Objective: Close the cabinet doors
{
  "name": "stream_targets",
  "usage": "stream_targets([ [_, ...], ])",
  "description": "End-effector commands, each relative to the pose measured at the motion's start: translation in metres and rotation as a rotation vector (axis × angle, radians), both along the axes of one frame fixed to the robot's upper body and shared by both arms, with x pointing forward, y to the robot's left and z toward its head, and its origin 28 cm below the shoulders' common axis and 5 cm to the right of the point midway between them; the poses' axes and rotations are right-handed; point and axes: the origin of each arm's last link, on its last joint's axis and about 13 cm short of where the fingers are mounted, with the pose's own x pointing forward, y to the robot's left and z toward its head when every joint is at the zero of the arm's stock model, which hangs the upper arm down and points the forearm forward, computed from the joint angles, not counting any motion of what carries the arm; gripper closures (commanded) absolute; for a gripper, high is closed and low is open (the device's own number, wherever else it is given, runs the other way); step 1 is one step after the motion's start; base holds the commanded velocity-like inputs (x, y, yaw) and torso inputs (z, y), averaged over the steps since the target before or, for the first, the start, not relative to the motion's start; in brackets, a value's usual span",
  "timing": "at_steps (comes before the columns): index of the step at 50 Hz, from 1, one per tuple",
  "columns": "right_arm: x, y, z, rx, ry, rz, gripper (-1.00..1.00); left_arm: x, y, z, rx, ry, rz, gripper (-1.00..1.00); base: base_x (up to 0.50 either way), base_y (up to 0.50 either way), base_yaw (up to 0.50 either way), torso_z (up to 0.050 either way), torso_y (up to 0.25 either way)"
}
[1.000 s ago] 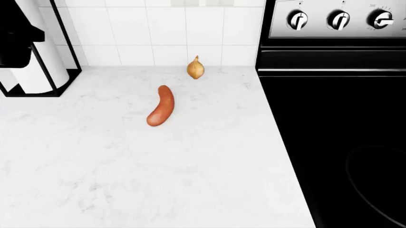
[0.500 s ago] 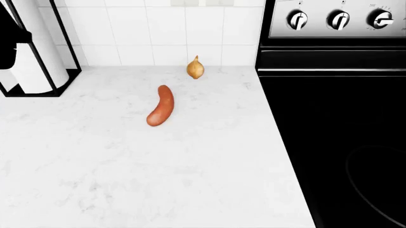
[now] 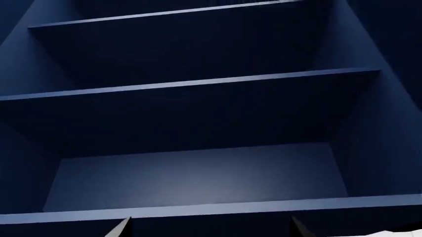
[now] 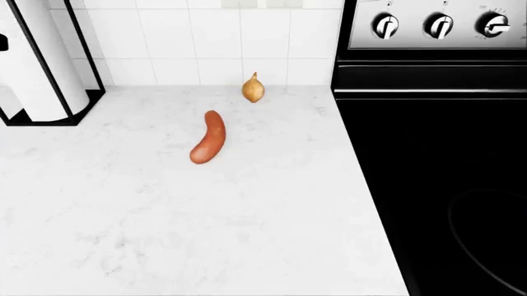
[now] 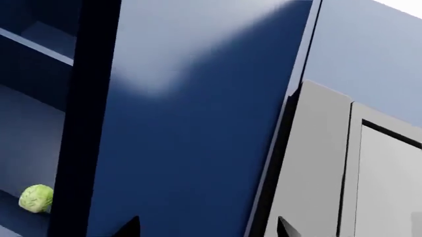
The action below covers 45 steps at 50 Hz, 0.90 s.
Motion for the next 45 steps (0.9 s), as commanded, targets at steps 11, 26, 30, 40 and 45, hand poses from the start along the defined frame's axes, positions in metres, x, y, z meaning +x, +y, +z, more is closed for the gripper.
stream_targets([
  [11,0.056,0.005,0.004,0.122,0.190,0.164,-1.00,-0.004,0.003,0.002,-0.006,-0.011,0.001,-1.00,0.00,0.00,0.00,0.001,0.000],
  [26,0.092,0.018,-0.012,0.116,0.318,0.215,-1.00,-0.003,0.005,0.002,-0.008,-0.010,0.002,-1.00,0.00,0.00,0.00,0.001,0.000],
  [30,0.098,0.020,-0.014,0.110,0.336,0.234,-1.00,-0.003,0.005,0.001,-0.009,-0.010,0.004,-1.00,0.00,0.00,0.00,0.000,0.000],
  [40,0.115,0.025,-0.019,0.090,0.366,0.300,-1.00,-0.003,0.006,0.000,-0.013,-0.008,0.005,-1.00,0.01,0.00,0.00,0.000,0.000],
  [45,0.124,0.028,-0.022,0.095,0.401,0.326,-1.00,-0.003,0.007,0.000,-0.015,-0.007,0.006,-1.00,0.00,0.00,0.00,0.000,0.000],
])
